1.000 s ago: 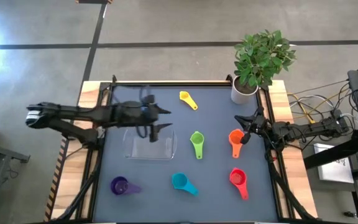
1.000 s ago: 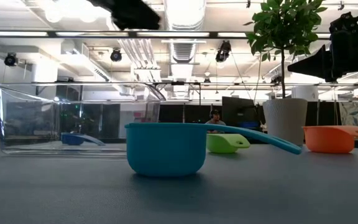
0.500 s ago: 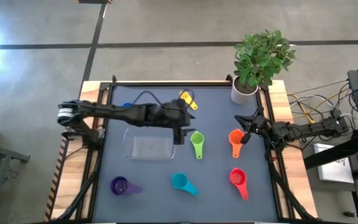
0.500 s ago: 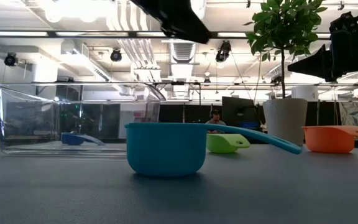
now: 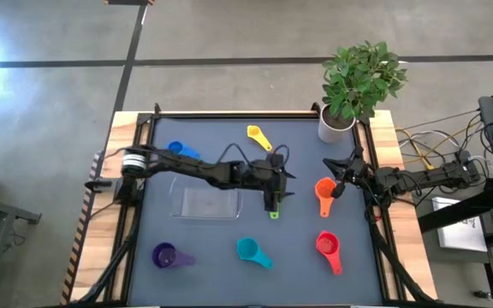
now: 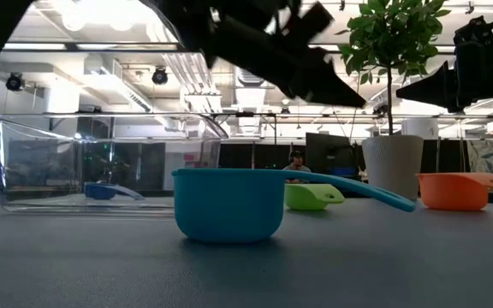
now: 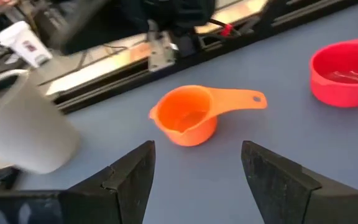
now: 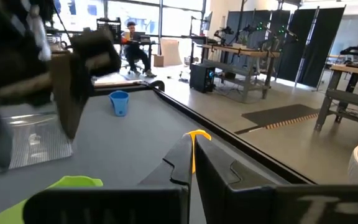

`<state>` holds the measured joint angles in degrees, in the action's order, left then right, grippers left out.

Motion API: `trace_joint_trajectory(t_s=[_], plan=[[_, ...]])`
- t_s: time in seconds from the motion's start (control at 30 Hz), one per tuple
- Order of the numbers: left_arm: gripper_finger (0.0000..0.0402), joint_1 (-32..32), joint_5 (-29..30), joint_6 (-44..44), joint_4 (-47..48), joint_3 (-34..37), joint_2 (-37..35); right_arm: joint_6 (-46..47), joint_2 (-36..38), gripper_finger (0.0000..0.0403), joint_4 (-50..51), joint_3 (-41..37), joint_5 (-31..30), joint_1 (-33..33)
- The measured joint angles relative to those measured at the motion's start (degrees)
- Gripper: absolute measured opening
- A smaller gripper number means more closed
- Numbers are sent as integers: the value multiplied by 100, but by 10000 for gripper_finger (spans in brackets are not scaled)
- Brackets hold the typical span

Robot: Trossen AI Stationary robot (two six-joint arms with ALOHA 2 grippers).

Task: Nest measuring cups in basket
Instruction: Stack the orange measuring cup on the top of the purple measuring cup

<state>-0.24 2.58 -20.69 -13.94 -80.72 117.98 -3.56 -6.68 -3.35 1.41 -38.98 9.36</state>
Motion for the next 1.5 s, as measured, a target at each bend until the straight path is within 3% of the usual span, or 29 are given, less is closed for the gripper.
trace_joint_trajectory(t_s=[0.37, 1.1, 1.5], plan=[[222, -64, -560, 146, -41, -1377, 1368, -92, 7, 9, 8, 0, -2, 1], [202, -34, -86, -975, 121, -3154, 2878, -93, 9, 9, 10, 0, -4, 1], [172, -26, 231, -1175, 1873, -5093, 3936, -94, 13, 9, 12, 0, -4, -1]])
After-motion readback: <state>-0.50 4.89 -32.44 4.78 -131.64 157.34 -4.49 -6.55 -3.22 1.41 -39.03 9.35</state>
